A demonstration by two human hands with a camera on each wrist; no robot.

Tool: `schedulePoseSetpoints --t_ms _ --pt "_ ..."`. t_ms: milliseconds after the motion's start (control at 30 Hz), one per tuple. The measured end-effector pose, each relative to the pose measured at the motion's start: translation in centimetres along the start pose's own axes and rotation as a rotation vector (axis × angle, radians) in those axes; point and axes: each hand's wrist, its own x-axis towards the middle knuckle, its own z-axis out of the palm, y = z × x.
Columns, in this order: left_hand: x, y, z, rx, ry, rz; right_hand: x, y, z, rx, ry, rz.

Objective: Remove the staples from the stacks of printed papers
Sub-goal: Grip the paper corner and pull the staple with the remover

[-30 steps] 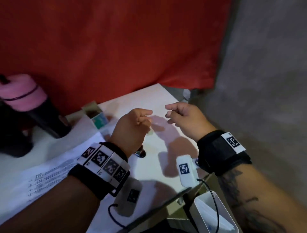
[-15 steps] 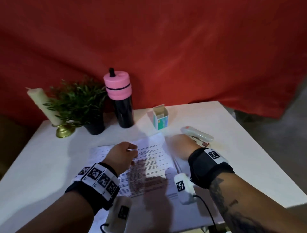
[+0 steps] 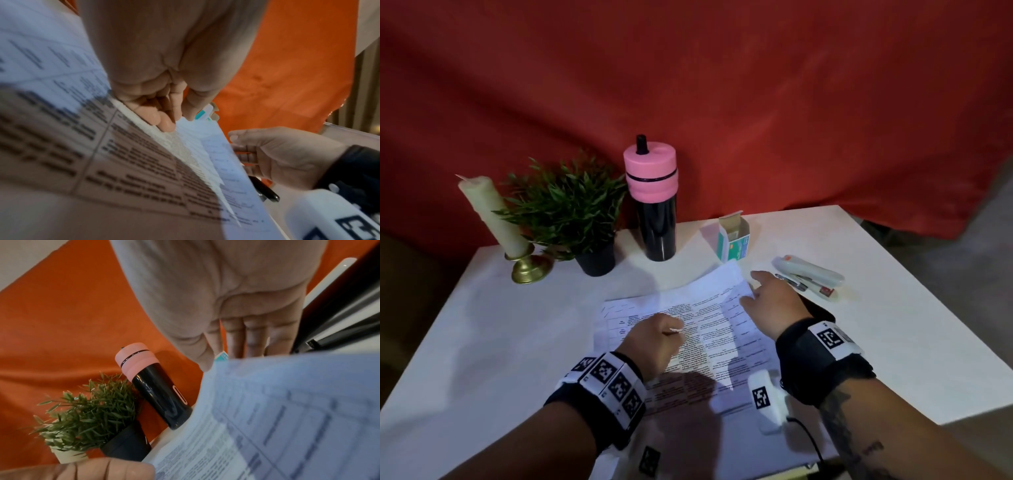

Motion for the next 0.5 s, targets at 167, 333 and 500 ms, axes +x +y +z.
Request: schedulePoseSetpoints --t_ms 167,333,500 --pt "-0.3 0.2 0.0 0.016 -0.014 0.022 0.0 0.5 0.2 0.191 0.017 -0.040" --pt "0.6 1.1 -2.0 0.257 0.514 0.156 1.0 1.9 -1.1 0.555 0.052 -0.079" --pt "0.4 2.1 -5.7 -0.155 0.711 0.009 1.7 3.1 -3.1 0.941 -0.103 -0.099"
